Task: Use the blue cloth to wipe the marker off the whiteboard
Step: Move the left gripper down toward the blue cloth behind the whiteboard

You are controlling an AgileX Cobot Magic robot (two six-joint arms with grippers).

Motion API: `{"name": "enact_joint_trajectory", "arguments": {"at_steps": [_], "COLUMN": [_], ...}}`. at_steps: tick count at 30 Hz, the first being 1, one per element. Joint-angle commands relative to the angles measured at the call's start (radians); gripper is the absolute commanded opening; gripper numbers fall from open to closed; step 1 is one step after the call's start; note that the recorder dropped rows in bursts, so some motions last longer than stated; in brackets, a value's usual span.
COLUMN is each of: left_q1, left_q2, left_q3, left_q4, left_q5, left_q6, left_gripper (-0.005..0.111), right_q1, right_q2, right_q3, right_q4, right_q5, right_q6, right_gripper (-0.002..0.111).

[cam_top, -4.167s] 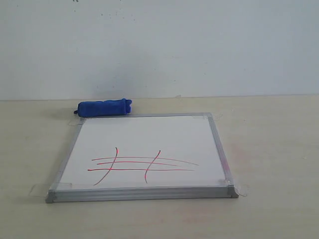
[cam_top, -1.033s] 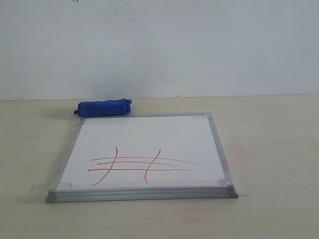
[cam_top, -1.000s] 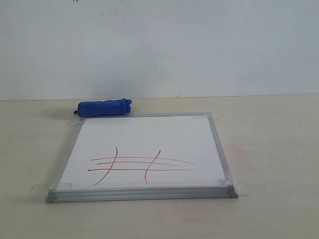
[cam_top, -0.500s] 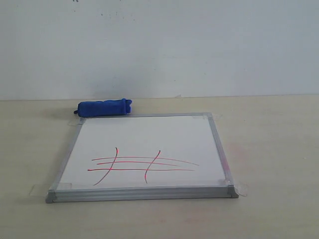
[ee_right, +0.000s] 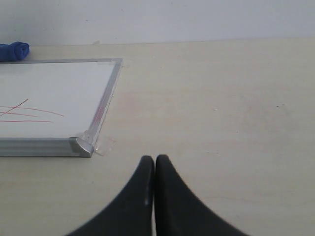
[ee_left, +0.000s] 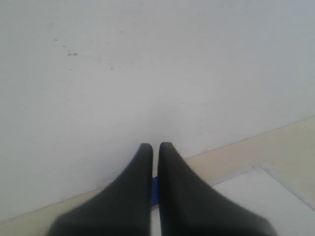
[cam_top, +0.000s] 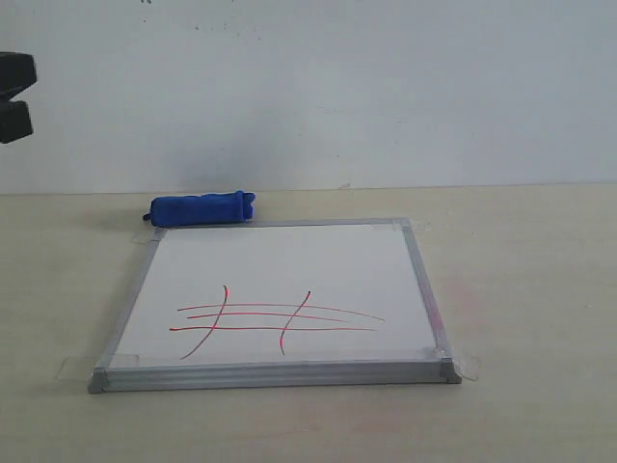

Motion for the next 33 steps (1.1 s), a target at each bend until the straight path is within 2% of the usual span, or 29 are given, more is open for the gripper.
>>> {"name": "enact_joint_trajectory", "arguments": {"at_steps": [1, 6, 9, 13, 19, 25, 33], "left_q1": [-0.002, -0.002, -0.007, -0.049, -0.108, -0.166, -0.204], "left_q2": [0.107, 0.24, 0.302, 0.354, 0.465, 0.578, 0.691], "left_q3": [-0.122, -0.228, -0.285, -0.351, -0.418, -0.44, -0.481], "left_q4": [0.253, 0.387, 0.542, 0.771, 0.771, 0.771, 0.771], "left_q5": [0.016, -0.018, -0.062, -0.063, 0.116, 0.354, 0.419], "left_q6": [-0.168, -0.228, -0.26, -0.26, -0.271, -0.452, -0.433], "left_gripper": [0.004, 0.004, 0.004, 0.004, 0.004, 0.004, 0.004], "right_q1": [-0.003, -0.003, -0.003, -0.003, -0.003, -0.003, -0.003], "right_q2": [-0.004, -0.004, -0.004, -0.004, -0.004, -0.004, -0.004], "right_q3": [-0.001, -0.001, -0.001, -0.001, -0.001, -0.001, -0.001], "right_q4": [-0.002, -0.002, -0.002, -0.002, -0.002, -0.002, -0.002], "right_q5": [-0.006, -0.006, -0.006, -0.006, -0.009, -0.01, -0.01], "right_q6": [0.0, 0.0, 0.0, 0.0, 0.0, 0.0, 0.0], "right_gripper": [0.0, 0.0, 0.0, 0.0, 0.0, 0.0, 0.0]}}
